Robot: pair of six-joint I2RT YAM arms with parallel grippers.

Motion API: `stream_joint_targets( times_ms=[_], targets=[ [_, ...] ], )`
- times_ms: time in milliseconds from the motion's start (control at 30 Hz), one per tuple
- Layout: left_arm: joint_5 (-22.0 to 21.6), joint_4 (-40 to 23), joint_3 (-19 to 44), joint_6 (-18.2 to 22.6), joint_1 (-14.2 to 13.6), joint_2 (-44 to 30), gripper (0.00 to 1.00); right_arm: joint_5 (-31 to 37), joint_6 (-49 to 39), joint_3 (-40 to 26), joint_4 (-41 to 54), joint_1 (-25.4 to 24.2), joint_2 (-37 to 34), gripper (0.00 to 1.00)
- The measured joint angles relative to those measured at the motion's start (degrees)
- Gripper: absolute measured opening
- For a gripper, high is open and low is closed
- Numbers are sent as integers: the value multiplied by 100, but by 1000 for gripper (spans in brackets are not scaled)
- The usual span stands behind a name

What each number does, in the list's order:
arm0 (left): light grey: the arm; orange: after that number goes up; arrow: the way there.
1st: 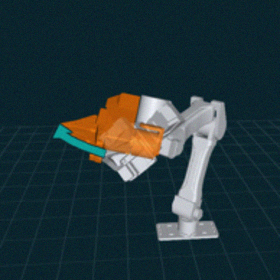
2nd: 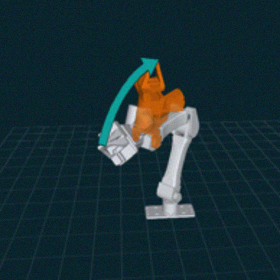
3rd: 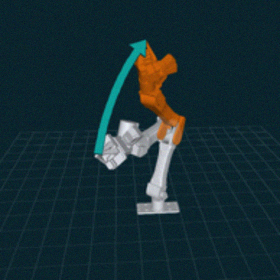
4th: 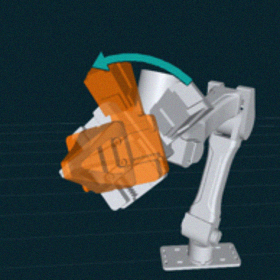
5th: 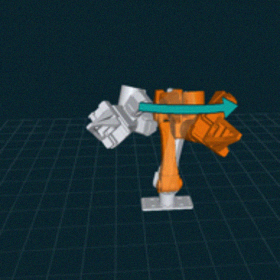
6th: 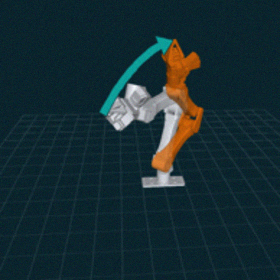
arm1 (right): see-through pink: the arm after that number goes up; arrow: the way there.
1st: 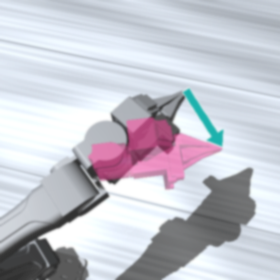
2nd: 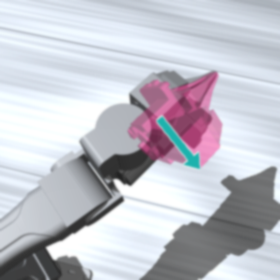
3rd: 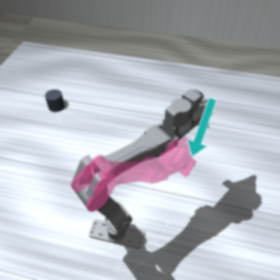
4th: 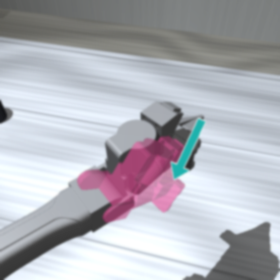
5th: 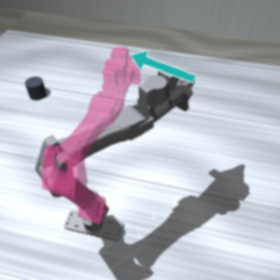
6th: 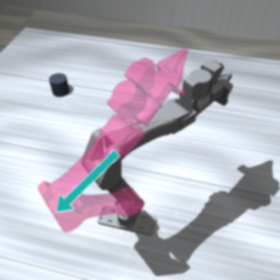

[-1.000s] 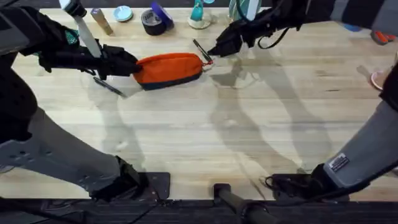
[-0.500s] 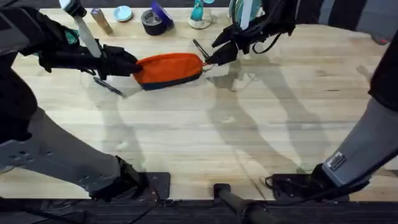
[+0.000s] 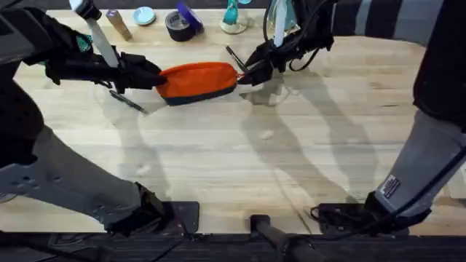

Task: Unzip the bag, pick up the pens from the table one at a time and place them inside, then zip the bag closed.

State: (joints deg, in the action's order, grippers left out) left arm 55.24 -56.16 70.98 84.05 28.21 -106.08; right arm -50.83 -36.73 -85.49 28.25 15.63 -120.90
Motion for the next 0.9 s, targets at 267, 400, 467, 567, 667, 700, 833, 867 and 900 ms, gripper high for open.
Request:
stream_joint_targets(
  times_ms=[267, 400, 467, 567, 667, 700, 833, 867, 900],
  targets=[
    [0, 0, 0, 0, 0, 0, 42, -2, -62, 0, 4, 64, -5, 994],
    [0, 0, 0, 0, 0, 0, 42, -2, -64, 0, 3, 65, -85, 984],
    [0, -2, 0, 0, 0, 0, 42, 0, -64, 0, 4, 64, -148, 984],
    [0, -2, 0, 0, 0, 0, 42, 0, -64, 0, 4, 66, -212, 984],
    [0, 0, 0, 0, 0, 0, 42, 0, -66, 0, 4, 66, -221, 975],
    [0, 0, 0, 0, 0, 0, 42, 0, -65, 0, 4, 66, -221, 969],
    [0, 0, 0, 0, 0, 0, 42, -1, -65, 0, 4, 66, -221, 933],
    [0, 0, 0, 0, 0, 2, 42, 0, -64, 0, 4, 66, -221, 919],
    [0, 0, 0, 0, 0, 0, 42, 0, -67, 0, 4, 66, -221, 904]
  ],
)
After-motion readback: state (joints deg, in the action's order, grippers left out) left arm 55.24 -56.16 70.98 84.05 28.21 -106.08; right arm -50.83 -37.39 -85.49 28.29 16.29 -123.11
